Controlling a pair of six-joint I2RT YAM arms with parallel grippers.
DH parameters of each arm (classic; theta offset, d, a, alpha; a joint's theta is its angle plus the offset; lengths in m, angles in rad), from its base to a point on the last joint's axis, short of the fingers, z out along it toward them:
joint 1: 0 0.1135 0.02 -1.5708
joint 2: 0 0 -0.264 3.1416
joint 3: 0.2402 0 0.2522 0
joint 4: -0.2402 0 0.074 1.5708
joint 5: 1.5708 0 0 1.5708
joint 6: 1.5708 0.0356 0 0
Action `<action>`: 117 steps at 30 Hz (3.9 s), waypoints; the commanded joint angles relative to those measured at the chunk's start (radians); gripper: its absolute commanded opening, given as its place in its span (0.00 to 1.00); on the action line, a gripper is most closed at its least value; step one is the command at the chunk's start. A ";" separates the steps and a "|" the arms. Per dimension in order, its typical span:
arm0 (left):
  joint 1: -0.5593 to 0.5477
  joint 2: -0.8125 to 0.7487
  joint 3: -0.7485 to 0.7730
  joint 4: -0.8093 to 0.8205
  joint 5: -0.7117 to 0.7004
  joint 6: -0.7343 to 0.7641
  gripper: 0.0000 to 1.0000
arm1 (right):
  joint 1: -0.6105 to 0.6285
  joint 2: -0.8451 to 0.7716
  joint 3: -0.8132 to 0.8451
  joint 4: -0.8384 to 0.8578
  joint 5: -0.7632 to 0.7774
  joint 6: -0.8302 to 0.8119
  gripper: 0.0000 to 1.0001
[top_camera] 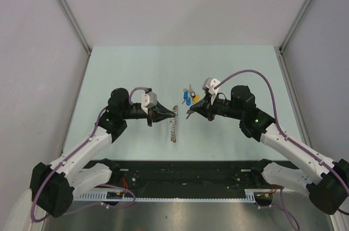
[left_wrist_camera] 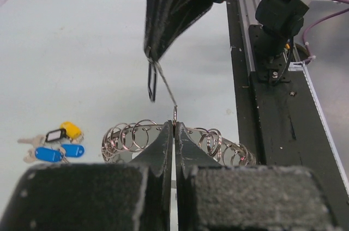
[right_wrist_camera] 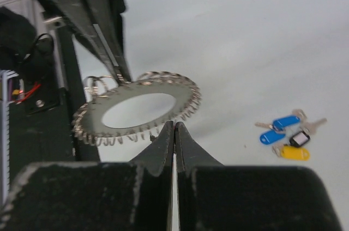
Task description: Put the keys on the keyring
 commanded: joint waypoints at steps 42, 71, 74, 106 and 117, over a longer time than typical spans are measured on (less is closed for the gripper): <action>-0.019 0.003 0.012 0.207 0.139 -0.030 0.00 | 0.125 0.029 0.177 -0.103 -0.185 -0.160 0.00; -0.036 0.043 0.020 0.244 0.159 -0.105 0.00 | 0.142 0.047 0.179 -0.115 -0.155 -0.182 0.00; -0.036 0.043 0.020 0.252 0.152 -0.113 0.00 | 0.142 0.050 0.177 -0.118 -0.154 -0.185 0.00; -0.038 0.054 0.016 0.272 0.149 -0.145 0.00 | 0.154 0.020 0.177 -0.147 -0.091 -0.205 0.00; -0.036 0.054 0.015 0.275 0.149 -0.151 0.00 | 0.164 0.029 0.176 -0.146 -0.102 -0.205 0.00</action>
